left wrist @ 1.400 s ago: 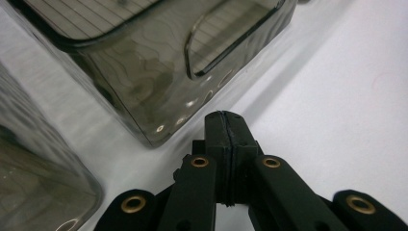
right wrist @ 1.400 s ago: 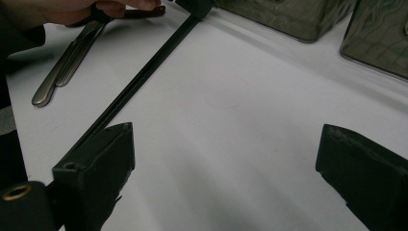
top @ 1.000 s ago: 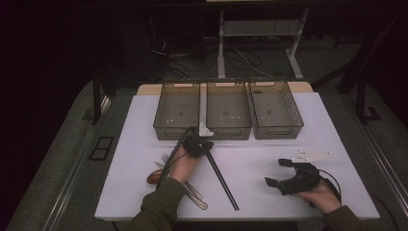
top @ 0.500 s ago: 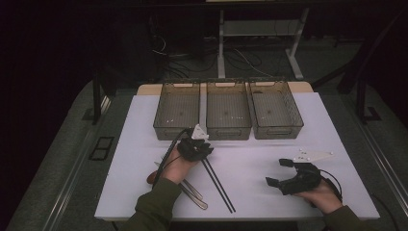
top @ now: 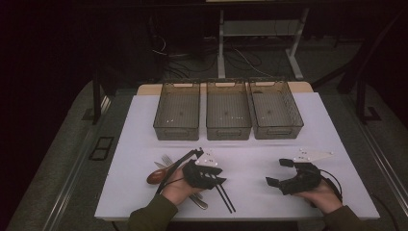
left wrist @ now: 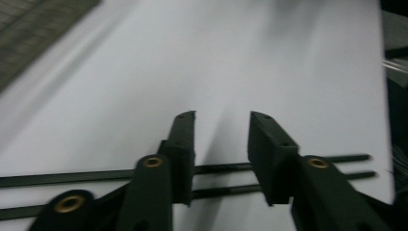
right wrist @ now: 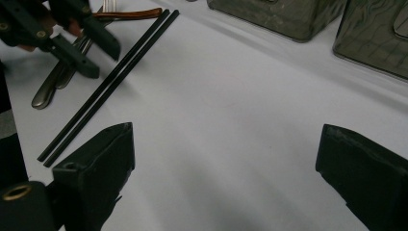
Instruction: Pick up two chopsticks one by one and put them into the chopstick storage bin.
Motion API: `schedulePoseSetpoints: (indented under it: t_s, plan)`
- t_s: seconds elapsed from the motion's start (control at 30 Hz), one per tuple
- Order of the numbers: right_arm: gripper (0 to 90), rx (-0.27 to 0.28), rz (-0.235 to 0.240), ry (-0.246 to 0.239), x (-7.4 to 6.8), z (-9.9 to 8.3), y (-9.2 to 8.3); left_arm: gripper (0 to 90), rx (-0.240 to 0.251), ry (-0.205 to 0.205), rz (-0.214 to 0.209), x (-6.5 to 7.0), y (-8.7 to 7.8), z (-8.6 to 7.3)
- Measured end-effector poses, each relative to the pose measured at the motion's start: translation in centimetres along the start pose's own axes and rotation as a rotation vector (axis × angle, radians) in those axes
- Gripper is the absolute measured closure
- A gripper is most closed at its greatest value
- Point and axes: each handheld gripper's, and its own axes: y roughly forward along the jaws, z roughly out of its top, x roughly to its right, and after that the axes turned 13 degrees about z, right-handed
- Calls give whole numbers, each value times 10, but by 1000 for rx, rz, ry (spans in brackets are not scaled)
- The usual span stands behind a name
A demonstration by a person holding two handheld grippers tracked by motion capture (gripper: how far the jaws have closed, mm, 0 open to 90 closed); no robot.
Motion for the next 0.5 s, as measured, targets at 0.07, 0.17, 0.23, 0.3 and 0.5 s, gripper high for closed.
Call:
schedulePoseSetpoints:
  t_s: [0.07,0.17,0.23,0.3,0.5]
  plan:
    - [57,1,0,0,0,0,0,674,1,-1,-23,7,-1,-2]
    - [57,2,1,0,0,0,0,767,-5,14,-59,14,-5,-5]
    - [57,2,1,0,1,0,0,815,-9,18,-90,21,-7,-9]
    - [57,3,0,0,1,0,0,849,-19,32,-112,28,-9,-12]
    - [57,3,-3,2,1,0,-1,883,-57,64,-165,43,-6,-20]
